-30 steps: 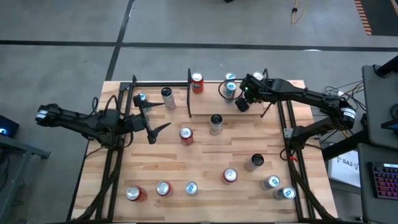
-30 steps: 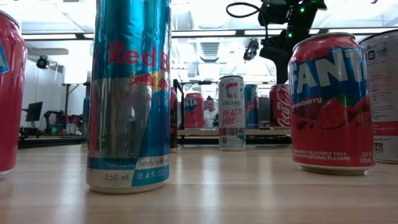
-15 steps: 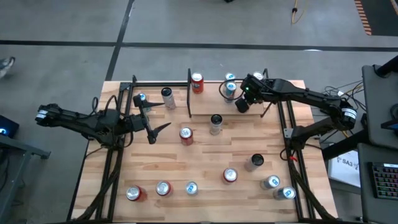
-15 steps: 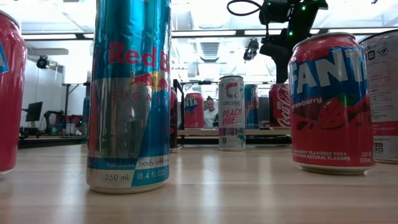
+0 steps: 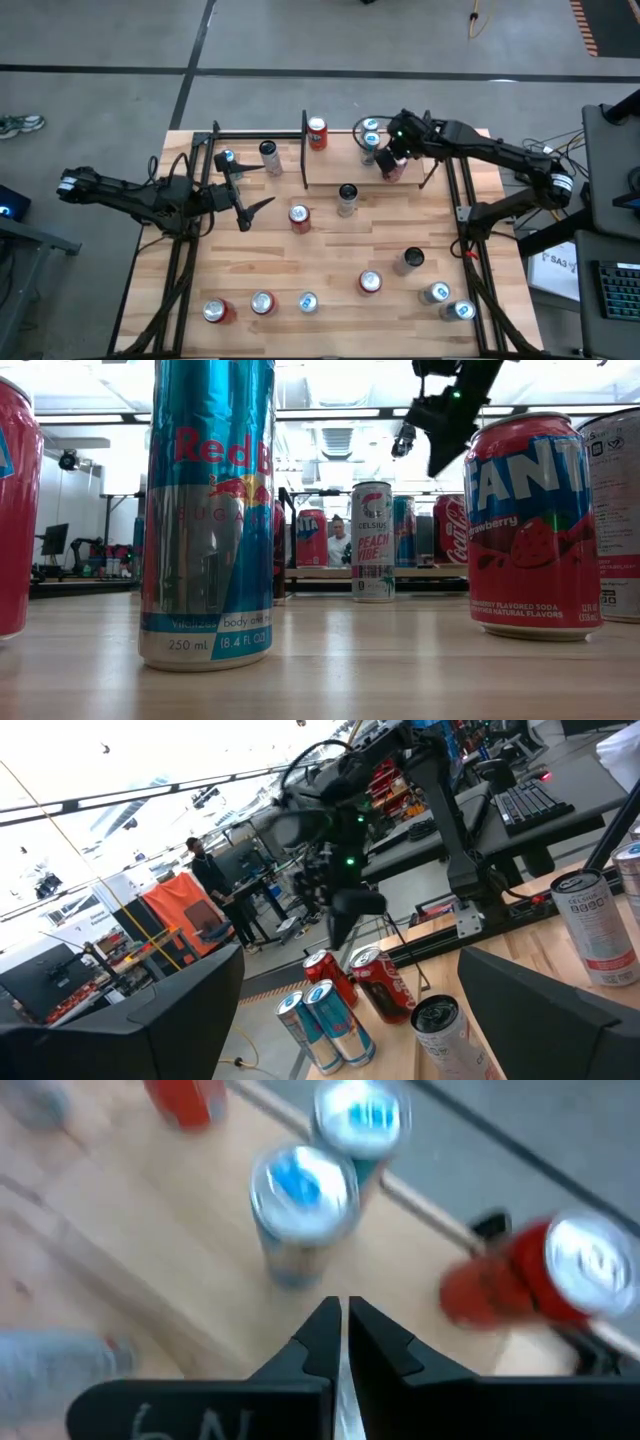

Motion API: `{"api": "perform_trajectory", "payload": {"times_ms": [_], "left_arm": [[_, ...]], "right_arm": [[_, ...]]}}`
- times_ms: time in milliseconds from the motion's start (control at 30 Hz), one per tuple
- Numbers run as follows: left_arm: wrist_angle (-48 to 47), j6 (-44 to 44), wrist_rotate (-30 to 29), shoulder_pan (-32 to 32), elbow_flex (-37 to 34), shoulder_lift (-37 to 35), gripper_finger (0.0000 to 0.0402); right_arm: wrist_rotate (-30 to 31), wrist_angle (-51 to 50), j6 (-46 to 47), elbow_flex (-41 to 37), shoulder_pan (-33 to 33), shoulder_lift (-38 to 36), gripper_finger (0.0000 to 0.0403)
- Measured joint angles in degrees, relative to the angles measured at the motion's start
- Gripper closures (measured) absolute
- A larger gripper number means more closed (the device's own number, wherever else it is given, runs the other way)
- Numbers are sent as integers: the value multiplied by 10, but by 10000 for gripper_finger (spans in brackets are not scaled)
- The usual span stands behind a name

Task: Place canned beverage on shelf
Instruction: Adjust the blue soda can on the shelf

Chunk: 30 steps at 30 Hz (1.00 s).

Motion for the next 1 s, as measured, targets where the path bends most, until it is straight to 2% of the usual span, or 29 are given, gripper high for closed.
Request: {"api": "perform_trajectory", "payload": {"times_ms": [267,500,733,1000], "left_arm": [[0,0,0,0,0,0,49],[0,0,0,0,0,0,49],[0,0,0,0,0,0,49],[0,0,0,0,0,0,49]], "right_arm": [[1,145,-54,6,-14,25,390],[4,234,-85,6,-55,94,390],[5,260,-85,9,-99,157,390],[10,259,-78,9,-103,167,390]]}}
